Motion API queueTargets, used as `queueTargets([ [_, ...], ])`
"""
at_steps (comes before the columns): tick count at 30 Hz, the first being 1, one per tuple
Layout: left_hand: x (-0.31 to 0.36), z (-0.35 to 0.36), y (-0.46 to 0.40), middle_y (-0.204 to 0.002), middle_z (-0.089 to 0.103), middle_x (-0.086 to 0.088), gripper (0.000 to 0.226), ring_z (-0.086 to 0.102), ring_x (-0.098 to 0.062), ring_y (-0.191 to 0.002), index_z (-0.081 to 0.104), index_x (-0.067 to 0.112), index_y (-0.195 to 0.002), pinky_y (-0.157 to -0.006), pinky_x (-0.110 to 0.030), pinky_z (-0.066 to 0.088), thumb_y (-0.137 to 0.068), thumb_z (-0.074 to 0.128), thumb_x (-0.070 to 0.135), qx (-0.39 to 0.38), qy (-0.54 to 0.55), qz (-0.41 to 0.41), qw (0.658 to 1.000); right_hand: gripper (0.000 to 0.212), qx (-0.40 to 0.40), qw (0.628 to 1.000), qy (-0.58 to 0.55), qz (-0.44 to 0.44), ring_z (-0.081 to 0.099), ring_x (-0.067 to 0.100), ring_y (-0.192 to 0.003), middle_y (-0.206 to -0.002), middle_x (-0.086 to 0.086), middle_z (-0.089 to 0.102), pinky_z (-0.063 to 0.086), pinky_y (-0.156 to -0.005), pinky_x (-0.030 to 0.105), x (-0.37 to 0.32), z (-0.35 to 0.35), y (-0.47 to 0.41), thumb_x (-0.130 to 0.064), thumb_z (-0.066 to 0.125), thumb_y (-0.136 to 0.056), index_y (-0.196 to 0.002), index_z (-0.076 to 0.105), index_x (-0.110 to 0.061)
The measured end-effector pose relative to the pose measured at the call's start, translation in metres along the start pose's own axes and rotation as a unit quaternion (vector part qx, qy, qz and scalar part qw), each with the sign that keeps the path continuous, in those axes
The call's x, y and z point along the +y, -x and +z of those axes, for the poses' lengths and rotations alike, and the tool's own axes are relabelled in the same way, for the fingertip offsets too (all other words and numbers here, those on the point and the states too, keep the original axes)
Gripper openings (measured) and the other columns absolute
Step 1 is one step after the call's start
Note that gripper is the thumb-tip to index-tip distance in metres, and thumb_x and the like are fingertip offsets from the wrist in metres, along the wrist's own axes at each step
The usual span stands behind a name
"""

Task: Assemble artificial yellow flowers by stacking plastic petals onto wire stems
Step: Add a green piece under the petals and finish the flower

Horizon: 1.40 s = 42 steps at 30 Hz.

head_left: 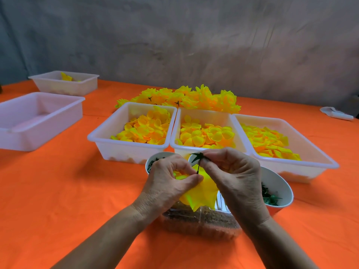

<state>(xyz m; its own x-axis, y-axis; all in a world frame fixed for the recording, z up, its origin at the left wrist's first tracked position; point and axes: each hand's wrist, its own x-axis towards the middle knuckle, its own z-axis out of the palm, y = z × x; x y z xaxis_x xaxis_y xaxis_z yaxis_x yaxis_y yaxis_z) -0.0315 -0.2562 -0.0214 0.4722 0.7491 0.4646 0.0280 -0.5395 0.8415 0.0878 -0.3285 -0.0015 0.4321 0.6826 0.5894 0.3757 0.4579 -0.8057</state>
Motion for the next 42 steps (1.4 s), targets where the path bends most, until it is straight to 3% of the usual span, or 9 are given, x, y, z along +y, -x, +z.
queueTargets([
  [5, 0.001, 0.0, 0.0, -0.075, 0.065, -0.003, 0.023, 0.062, -0.016, -0.076, 0.065, 0.026, -0.063, -0.073, -0.038, 0.048, -0.07, 0.082, 0.011, -0.002, -0.002, -0.004, 1.0, 0.022, 0.005, 0.999, 0.03, -0.025, 0.07, 0.013, -0.07, -0.073, -0.002, 0.073, 0.055, -0.067, 0.024, 0.001, 0.001, -0.002, 0.006, 0.073, -0.076, -0.077, 0.072, -0.016],
  [10, 0.002, -0.001, 0.0, -0.065, 0.058, 0.011, 0.029, 0.055, -0.003, -0.067, 0.062, 0.031, -0.06, -0.066, -0.028, 0.044, -0.07, 0.082, 0.011, -0.002, -0.008, -0.005, 1.0, 0.032, -0.004, 0.999, 0.029, -0.04, 0.07, 0.008, -0.073, -0.078, -0.01, 0.074, 0.053, -0.068, 0.018, 0.0, 0.0, -0.002, 0.002, 0.071, -0.077, -0.082, 0.072, -0.03],
  [13, 0.002, -0.001, 0.001, -0.065, 0.058, 0.011, 0.03, 0.055, -0.003, -0.067, 0.062, 0.031, -0.06, -0.066, -0.027, 0.044, -0.069, 0.082, 0.011, 0.0, -0.009, -0.002, 1.0, 0.026, -0.01, 0.998, 0.026, -0.051, 0.07, 0.008, -0.073, -0.077, -0.01, 0.074, 0.052, -0.068, 0.02, 0.0, 0.0, -0.001, -0.005, 0.07, -0.076, -0.081, 0.073, -0.031],
  [17, 0.002, 0.0, 0.0, -0.068, 0.061, 0.006, 0.028, 0.058, -0.006, -0.069, 0.063, 0.028, -0.061, -0.066, -0.026, 0.046, -0.07, 0.082, 0.01, 0.002, -0.01, -0.001, 1.0, 0.015, -0.001, 0.997, 0.039, -0.069, 0.07, 0.014, -0.074, -0.078, -0.004, 0.073, 0.054, -0.07, 0.027, 0.002, -0.001, -0.001, -0.007, 0.07, -0.077, -0.083, 0.073, -0.021],
  [19, 0.001, 0.0, 0.0, -0.064, 0.058, 0.011, 0.028, 0.055, -0.001, -0.065, 0.063, 0.028, -0.061, -0.065, -0.016, 0.042, -0.07, 0.081, 0.009, 0.002, -0.01, 0.003, 1.0, 0.01, -0.008, 0.993, 0.07, -0.097, 0.069, 0.011, -0.076, -0.08, -0.001, 0.073, 0.053, -0.07, 0.023, 0.001, -0.001, -0.001, -0.007, 0.069, -0.078, -0.084, 0.073, -0.013],
  [22, 0.0, 0.0, 0.001, -0.065, 0.058, 0.011, 0.025, 0.055, -0.002, -0.066, 0.064, 0.026, -0.062, -0.066, -0.014, 0.04, -0.07, 0.081, 0.009, -0.002, -0.01, 0.005, 1.0, 0.007, -0.008, 0.978, 0.126, -0.165, 0.067, 0.007, -0.078, -0.082, 0.0, 0.071, 0.052, -0.07, 0.018, -0.001, -0.002, 0.0, -0.003, 0.068, -0.078, -0.083, 0.072, -0.006],
  [30, -0.001, 0.0, 0.001, -0.071, 0.061, 0.006, 0.02, 0.058, -0.009, -0.071, 0.066, 0.023, -0.064, -0.068, -0.016, 0.043, -0.07, 0.081, 0.011, 0.0, -0.013, 0.007, 1.0, 0.011, -0.028, 0.935, 0.218, -0.279, 0.068, 0.023, -0.081, -0.09, 0.013, 0.069, 0.055, -0.064, 0.037, 0.003, -0.007, 0.0, -0.001, 0.062, -0.085, -0.082, 0.071, 0.002],
  [42, 0.0, -0.001, 0.001, -0.067, 0.058, 0.014, 0.022, 0.055, -0.001, -0.068, 0.065, 0.026, -0.063, -0.067, -0.014, 0.042, -0.07, 0.081, 0.013, -0.004, -0.017, -0.003, 1.0, 0.009, 0.033, 0.954, 0.184, -0.232, 0.069, 0.013, -0.082, -0.087, 0.003, 0.072, 0.056, -0.069, 0.036, 0.011, -0.001, 0.003, -0.002, 0.066, -0.081, -0.086, 0.073, -0.004],
])
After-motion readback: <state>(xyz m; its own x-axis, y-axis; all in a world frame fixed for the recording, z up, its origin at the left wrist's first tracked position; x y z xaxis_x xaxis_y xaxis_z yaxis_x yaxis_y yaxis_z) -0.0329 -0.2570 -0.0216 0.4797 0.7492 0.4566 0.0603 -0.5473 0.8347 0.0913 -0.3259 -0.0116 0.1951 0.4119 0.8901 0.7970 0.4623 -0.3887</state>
